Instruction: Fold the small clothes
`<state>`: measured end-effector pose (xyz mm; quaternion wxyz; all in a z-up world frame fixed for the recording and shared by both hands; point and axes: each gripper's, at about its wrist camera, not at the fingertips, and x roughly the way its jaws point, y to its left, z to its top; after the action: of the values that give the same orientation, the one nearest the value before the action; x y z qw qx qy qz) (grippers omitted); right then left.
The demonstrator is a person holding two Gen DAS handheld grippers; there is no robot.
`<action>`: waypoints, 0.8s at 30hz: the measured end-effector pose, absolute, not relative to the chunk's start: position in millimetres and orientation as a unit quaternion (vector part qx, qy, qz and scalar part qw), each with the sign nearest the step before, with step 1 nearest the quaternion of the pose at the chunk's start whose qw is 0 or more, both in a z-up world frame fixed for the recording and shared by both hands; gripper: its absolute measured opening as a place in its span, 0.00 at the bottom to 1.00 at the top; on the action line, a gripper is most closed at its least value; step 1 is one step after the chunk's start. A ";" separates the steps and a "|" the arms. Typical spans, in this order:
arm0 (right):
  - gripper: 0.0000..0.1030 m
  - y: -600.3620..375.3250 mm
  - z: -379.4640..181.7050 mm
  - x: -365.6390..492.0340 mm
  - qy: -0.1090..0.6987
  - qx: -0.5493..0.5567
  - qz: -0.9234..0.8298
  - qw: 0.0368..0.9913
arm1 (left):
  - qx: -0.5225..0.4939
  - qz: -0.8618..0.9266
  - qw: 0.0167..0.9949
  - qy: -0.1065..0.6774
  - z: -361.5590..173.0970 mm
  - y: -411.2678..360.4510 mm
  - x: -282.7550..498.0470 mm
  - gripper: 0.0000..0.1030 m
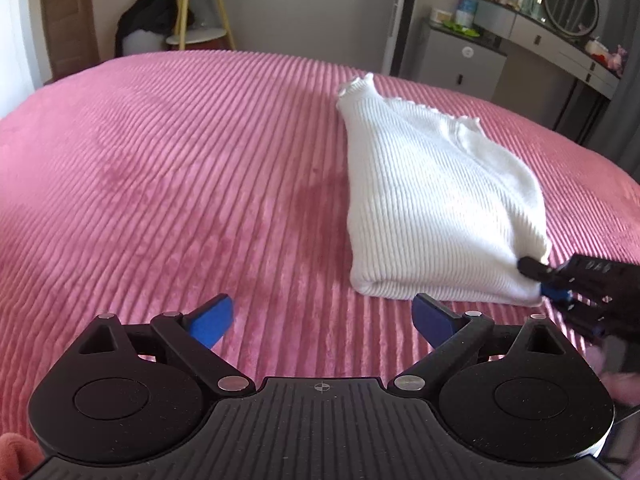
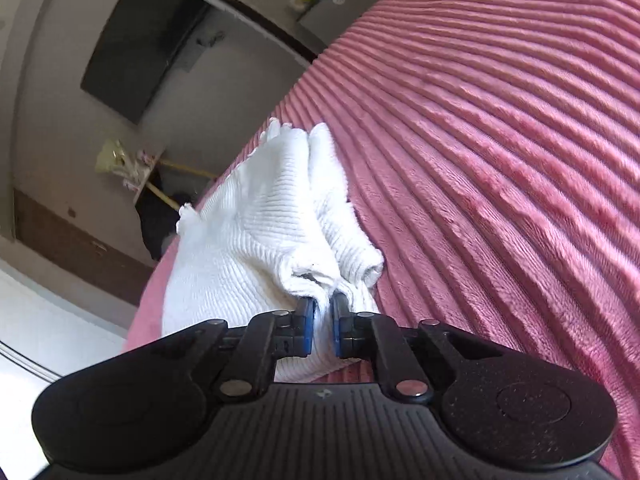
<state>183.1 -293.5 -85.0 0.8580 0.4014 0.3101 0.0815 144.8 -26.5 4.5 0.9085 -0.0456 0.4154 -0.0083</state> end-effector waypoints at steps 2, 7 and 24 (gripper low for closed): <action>0.24 -291.3 -65.8 178.6 0.311 0.373 0.075 0.871 | -0.045 -0.005 0.907 0.418 4.8 -26.6 147.3 0.96; 0.35 -278.5 -23.5 163.4 0.262 0.281 0.048 0.922 | -0.038 -0.004 0.906 0.422 0.6 -32.4 151.0 0.96; 0.20 -217.2 -42.1 186.6 0.242 -0.025 0.055 0.968 | -0.021 0.010 0.924 0.382 11.2 -39.6 172.9 0.96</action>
<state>186.6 -217.2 -42.1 0.9684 -0.0252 0.2422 0.0546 172.9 -39.6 11.2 0.9239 -0.0209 0.3819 0.0101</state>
